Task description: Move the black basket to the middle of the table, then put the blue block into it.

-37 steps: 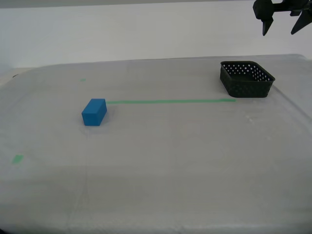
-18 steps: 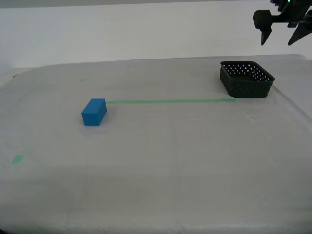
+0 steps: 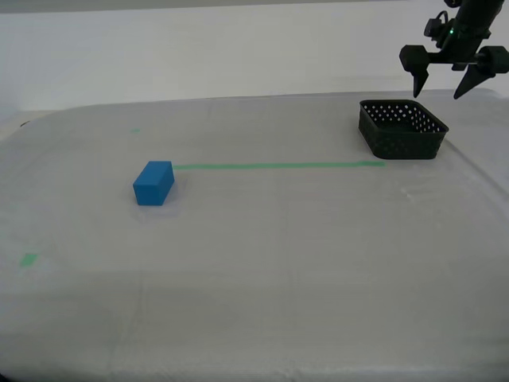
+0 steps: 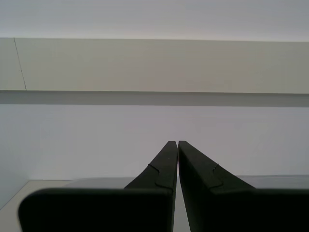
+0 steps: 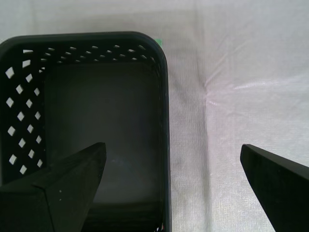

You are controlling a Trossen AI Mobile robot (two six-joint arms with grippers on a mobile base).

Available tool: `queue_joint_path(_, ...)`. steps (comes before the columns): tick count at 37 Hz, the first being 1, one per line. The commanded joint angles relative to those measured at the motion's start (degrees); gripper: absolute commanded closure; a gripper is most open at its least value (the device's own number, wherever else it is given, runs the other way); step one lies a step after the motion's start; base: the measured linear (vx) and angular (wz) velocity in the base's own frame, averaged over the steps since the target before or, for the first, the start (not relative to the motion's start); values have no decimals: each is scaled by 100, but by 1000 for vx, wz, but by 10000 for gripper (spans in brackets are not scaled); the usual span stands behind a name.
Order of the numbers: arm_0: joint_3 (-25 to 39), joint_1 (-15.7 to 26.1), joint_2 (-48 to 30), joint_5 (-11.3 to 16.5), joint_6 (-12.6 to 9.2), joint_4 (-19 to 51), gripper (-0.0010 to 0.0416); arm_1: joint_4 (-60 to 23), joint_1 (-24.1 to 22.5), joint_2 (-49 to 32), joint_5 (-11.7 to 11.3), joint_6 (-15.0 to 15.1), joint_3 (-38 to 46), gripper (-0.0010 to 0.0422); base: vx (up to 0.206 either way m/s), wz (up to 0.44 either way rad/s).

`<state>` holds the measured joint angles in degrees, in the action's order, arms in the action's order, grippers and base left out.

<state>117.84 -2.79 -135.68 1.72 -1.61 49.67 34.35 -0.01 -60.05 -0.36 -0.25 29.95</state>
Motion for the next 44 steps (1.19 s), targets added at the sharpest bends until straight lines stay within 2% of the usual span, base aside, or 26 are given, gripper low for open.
queue_joint_path(1, 184, 7, -181, 22, 37, 66, 16, 7, -2, 2, -4, 9, 2, 412, 0, 0)
queue_joint_path(10, 190, 4, -369, 57, 33, 92, 16, 4, 0, 2, -4, 11, 2, 412, 0, 0)
queue_joint_path(19, 4, 4, -369, 15, 26, -225, 16, 4, 0, 2, -4, 9, 2, 412, 0, 0)
queue_joint_path(36, -807, 11, -369, 13, 28, -1091, 16, 2, 0, 2, -4, 9, 4, 412, 0, 0)
queue_joint_path(44, -981, 11, -369, -42, 26, -1246, 17, 2, 0, 2, -4, 9, 2, 412, 0, 0)
